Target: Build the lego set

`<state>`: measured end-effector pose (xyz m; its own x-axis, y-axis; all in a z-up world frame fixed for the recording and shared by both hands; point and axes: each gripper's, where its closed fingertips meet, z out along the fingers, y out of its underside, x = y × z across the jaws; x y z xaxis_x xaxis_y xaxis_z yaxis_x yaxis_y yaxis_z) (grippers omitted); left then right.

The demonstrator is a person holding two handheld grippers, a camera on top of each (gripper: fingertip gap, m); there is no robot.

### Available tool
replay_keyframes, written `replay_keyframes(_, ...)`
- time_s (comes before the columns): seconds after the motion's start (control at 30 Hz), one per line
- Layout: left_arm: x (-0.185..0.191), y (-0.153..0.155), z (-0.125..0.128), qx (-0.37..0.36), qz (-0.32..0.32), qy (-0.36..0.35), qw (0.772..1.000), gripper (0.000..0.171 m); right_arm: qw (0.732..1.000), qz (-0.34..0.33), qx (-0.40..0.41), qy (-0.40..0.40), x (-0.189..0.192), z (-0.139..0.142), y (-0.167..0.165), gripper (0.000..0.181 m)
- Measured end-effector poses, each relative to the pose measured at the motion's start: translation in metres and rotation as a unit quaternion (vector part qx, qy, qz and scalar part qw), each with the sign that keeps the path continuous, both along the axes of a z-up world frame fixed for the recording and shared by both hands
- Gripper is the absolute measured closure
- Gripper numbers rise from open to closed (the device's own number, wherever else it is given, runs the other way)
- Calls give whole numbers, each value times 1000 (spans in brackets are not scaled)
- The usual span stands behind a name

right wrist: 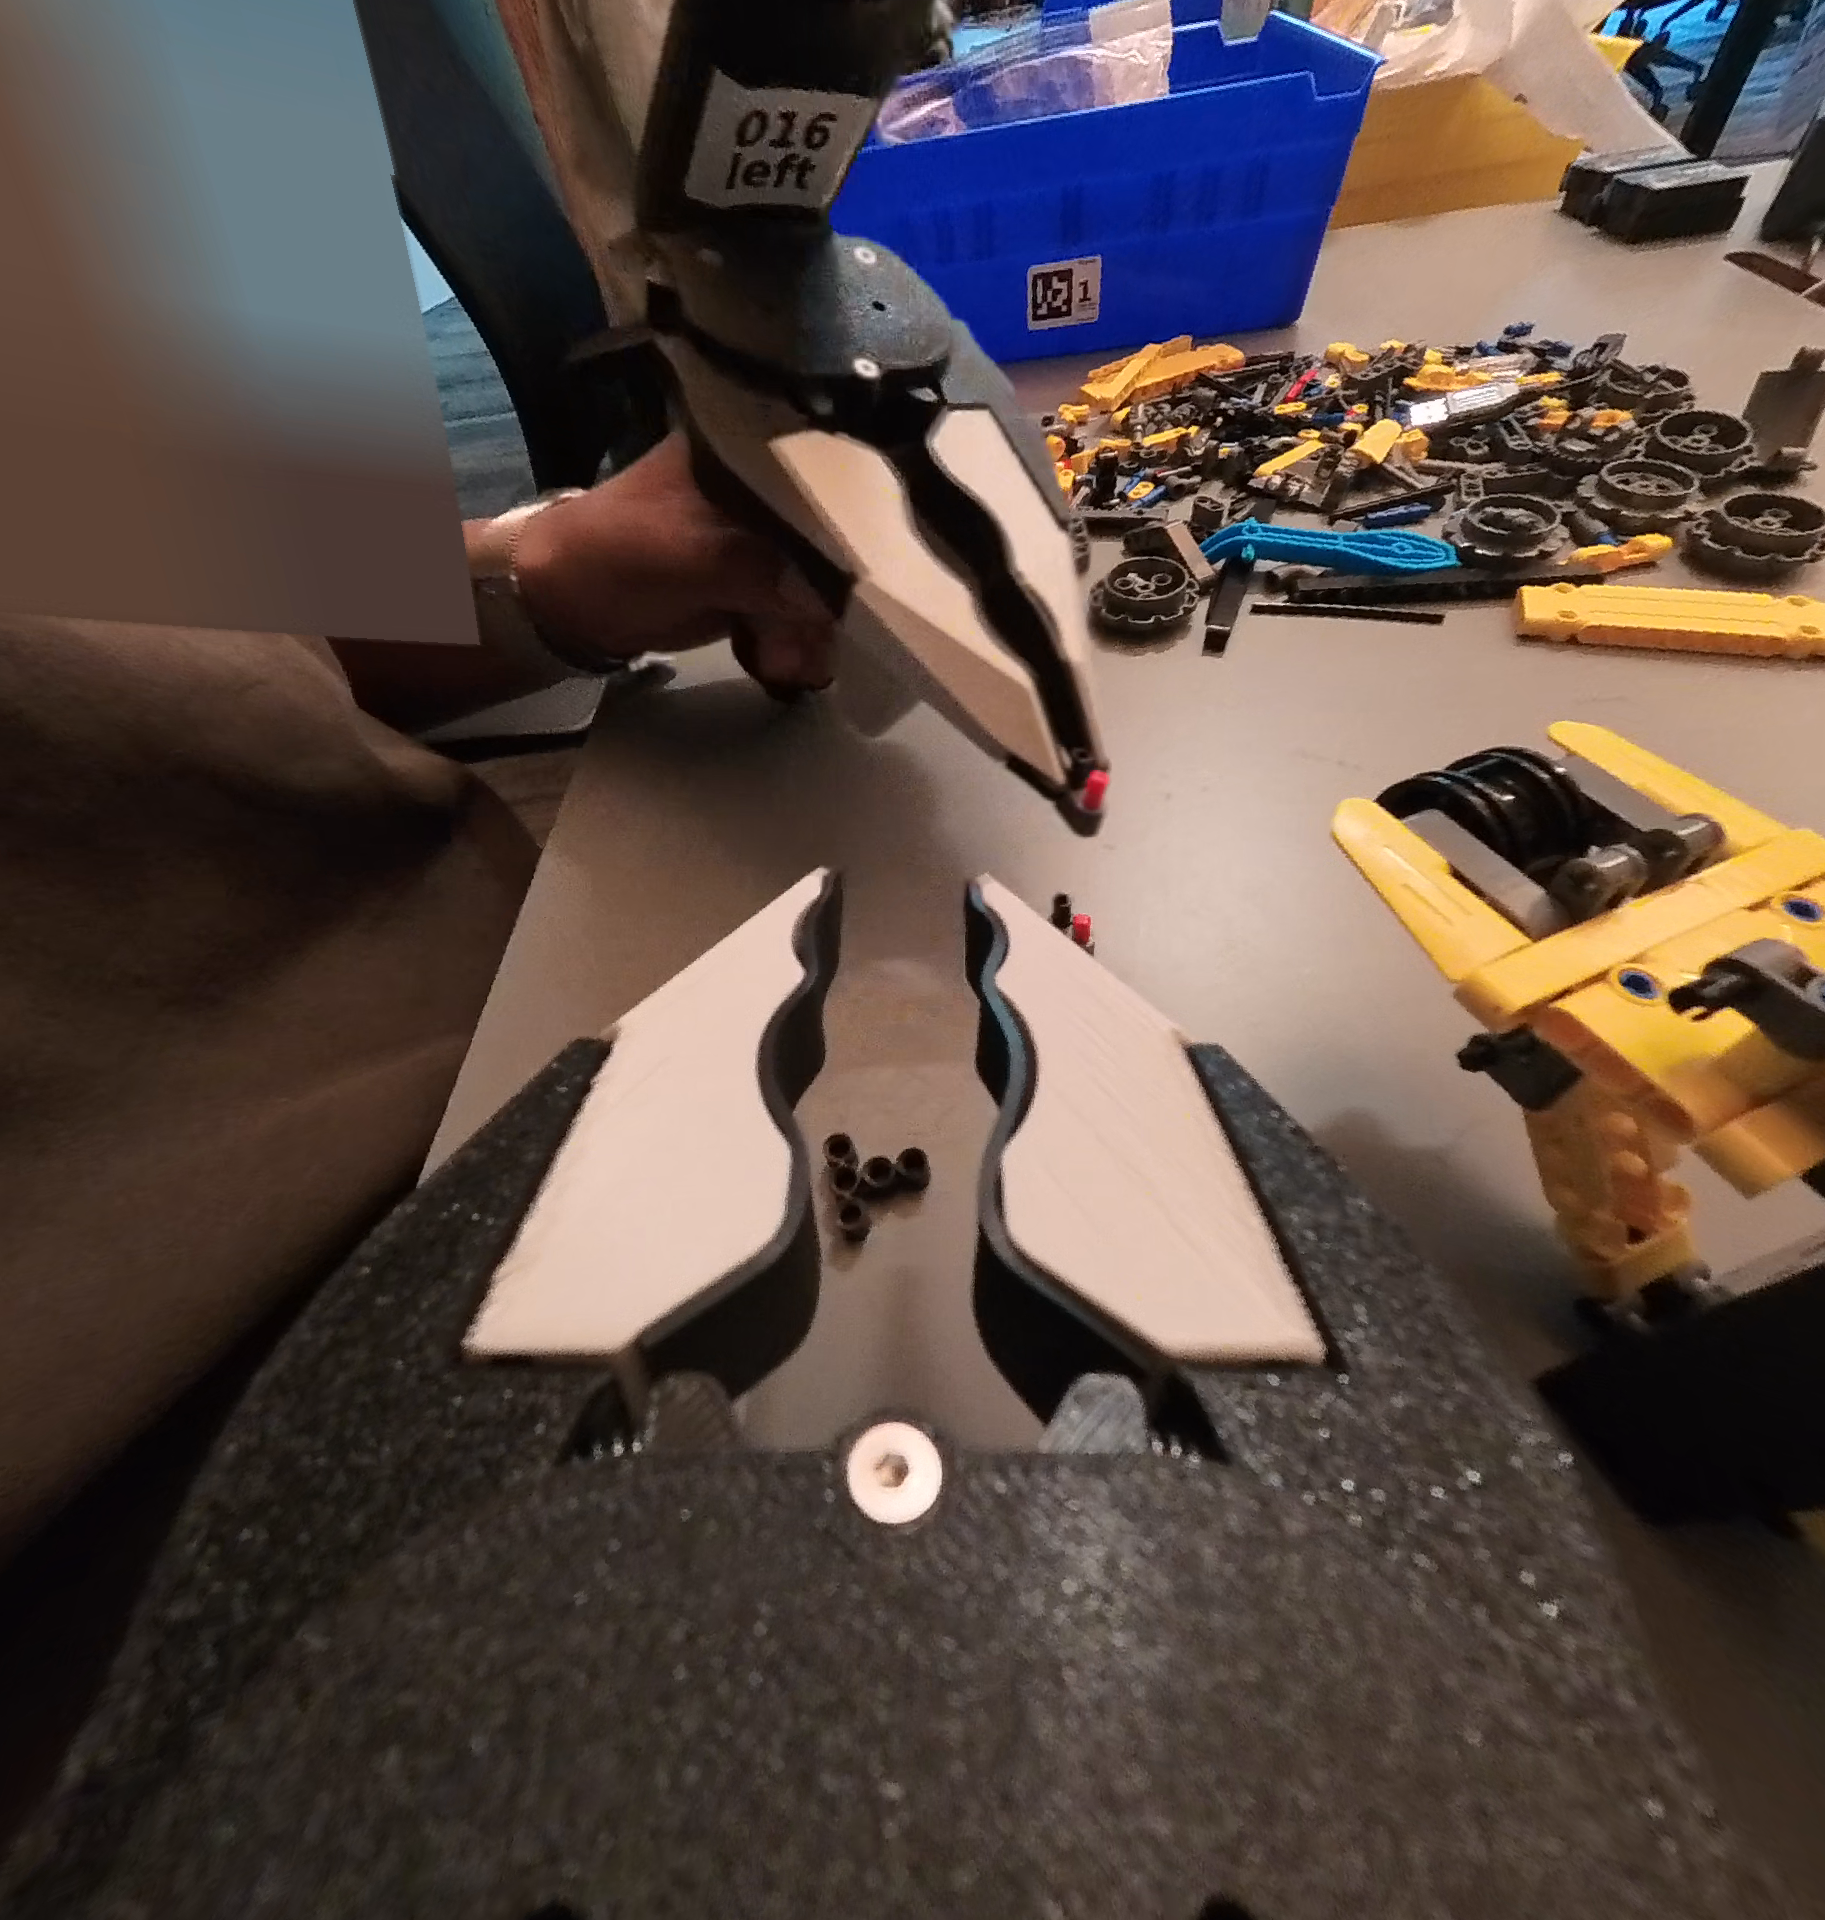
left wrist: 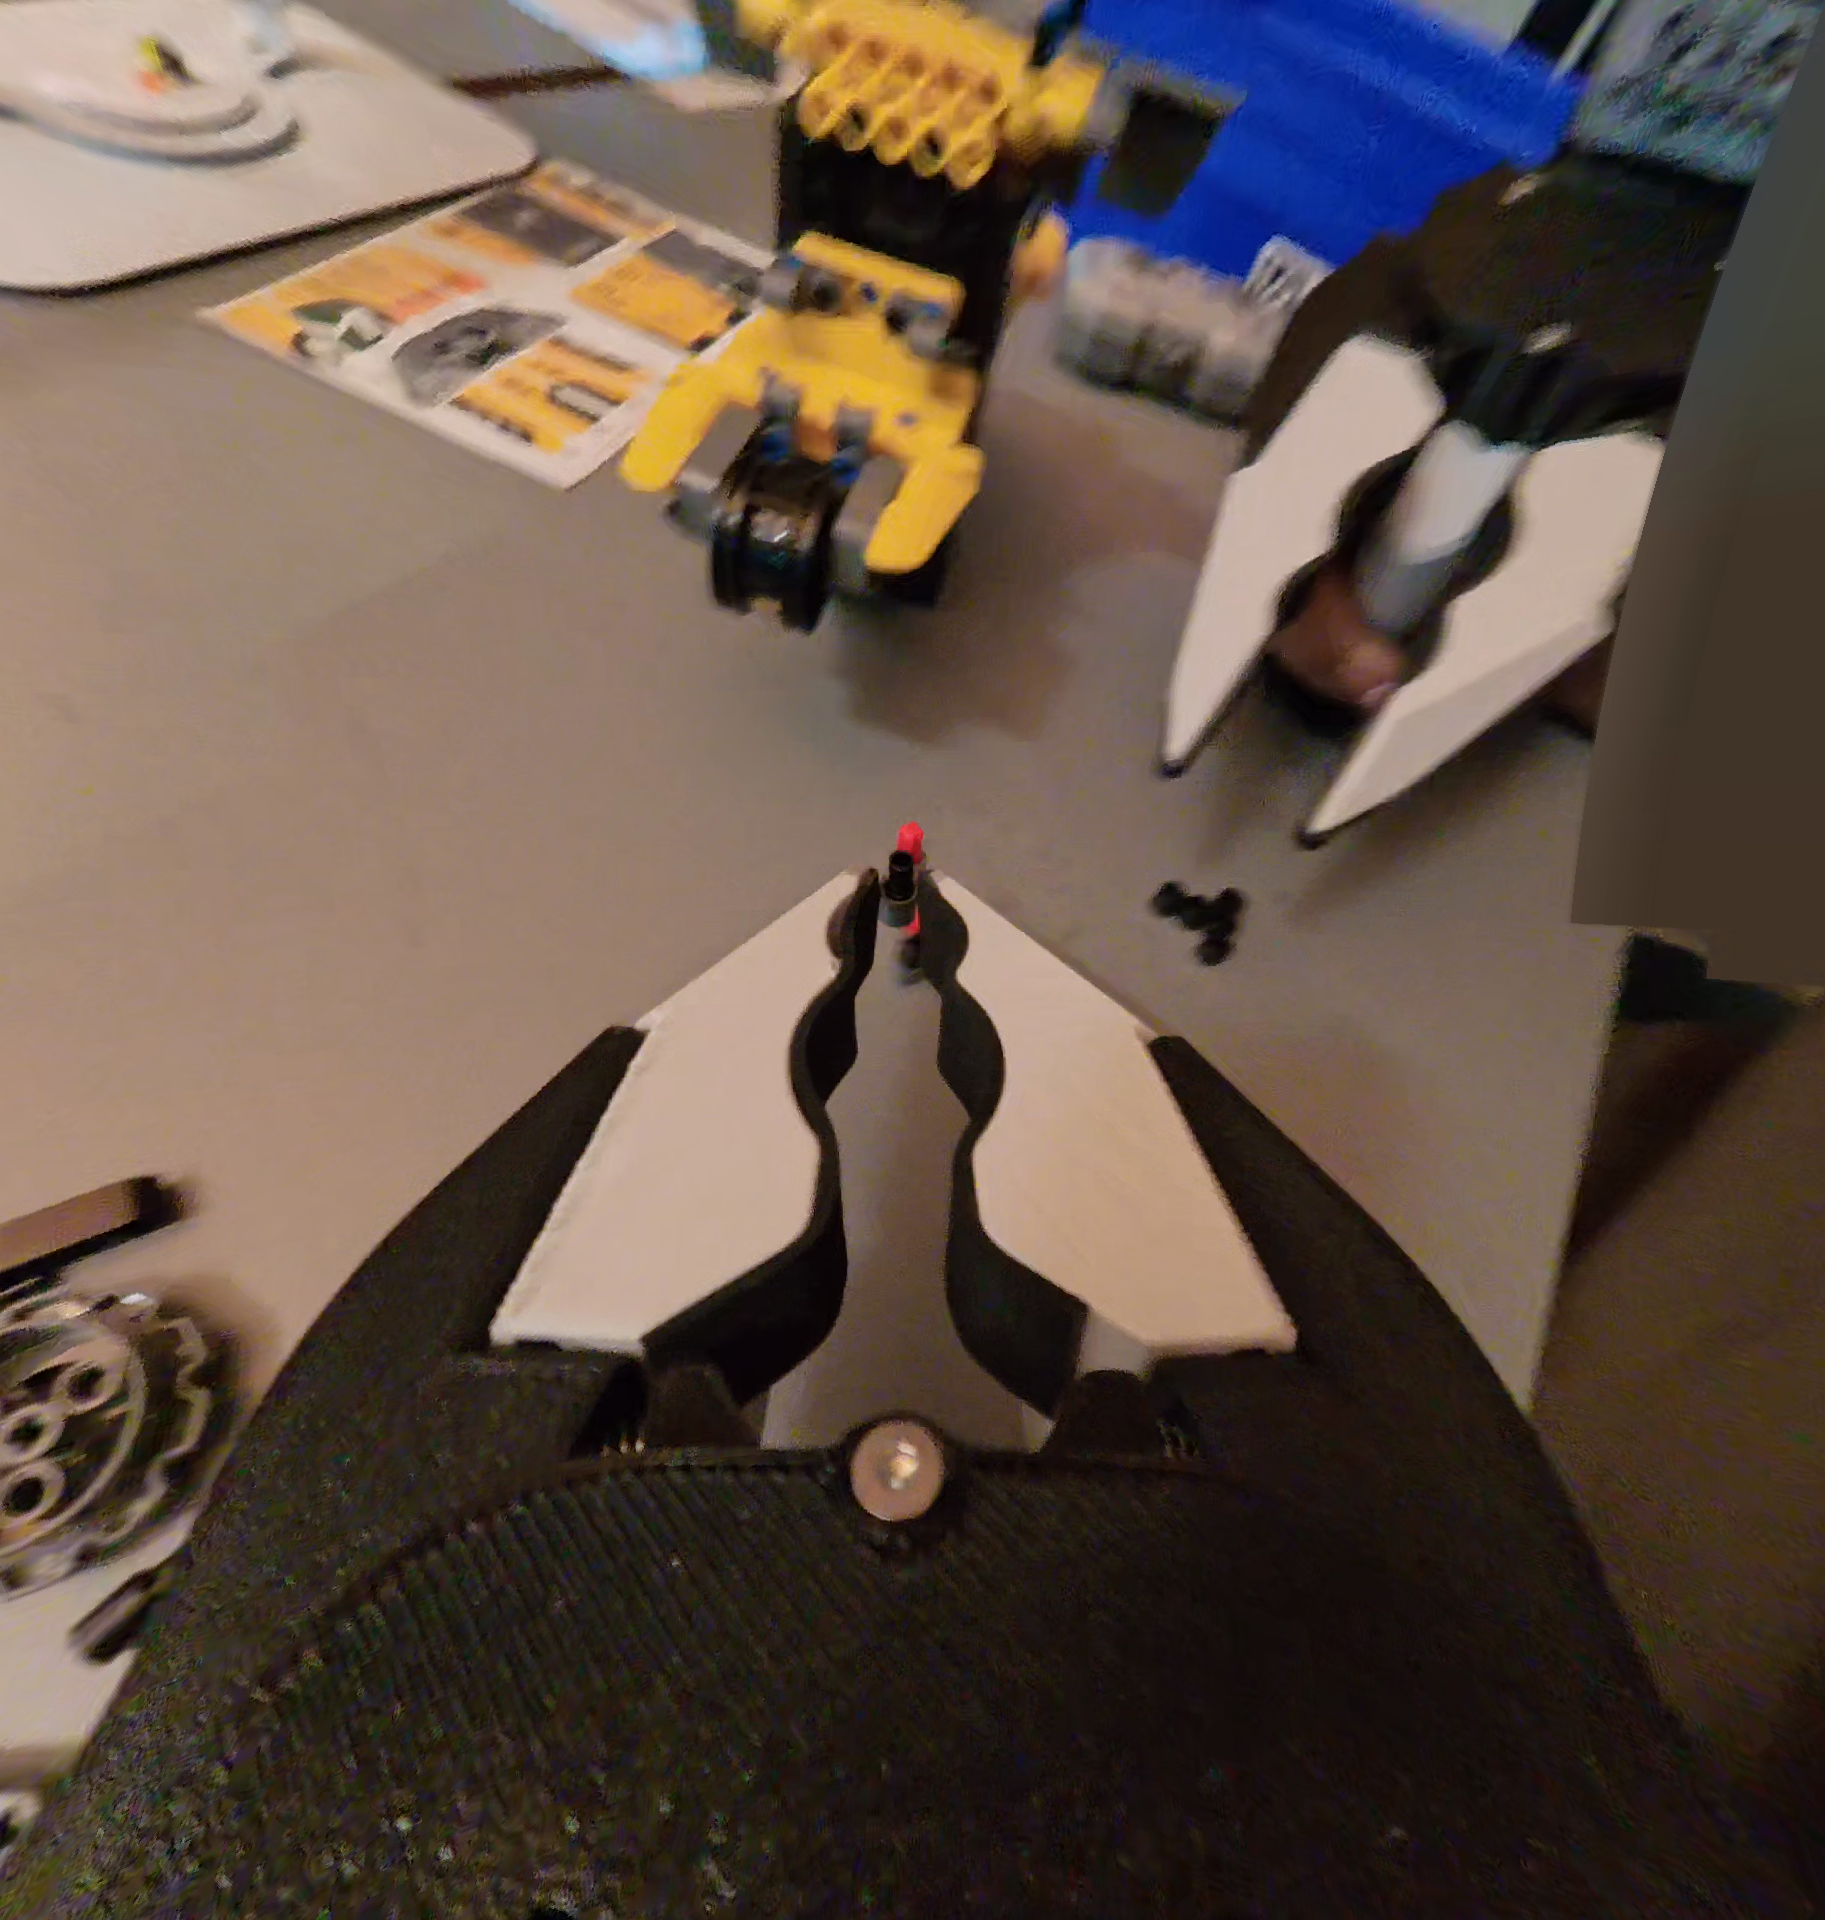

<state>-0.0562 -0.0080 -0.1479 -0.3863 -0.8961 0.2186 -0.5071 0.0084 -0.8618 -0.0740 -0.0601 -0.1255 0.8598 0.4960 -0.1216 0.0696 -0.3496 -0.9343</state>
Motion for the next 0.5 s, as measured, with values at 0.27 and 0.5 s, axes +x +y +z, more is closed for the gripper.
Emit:
replay_keyframes(0.27, 11, 11, -39, 94, 2, 84, 992, 170, 1000, -6, -2, -14, 2, -2, 1, 158)
replay_keyframes(0.5, 9, 4, -40, 69, -28, 98, 992, 169, 1000, -8, -3, -5, 4, -1, 0, 157)
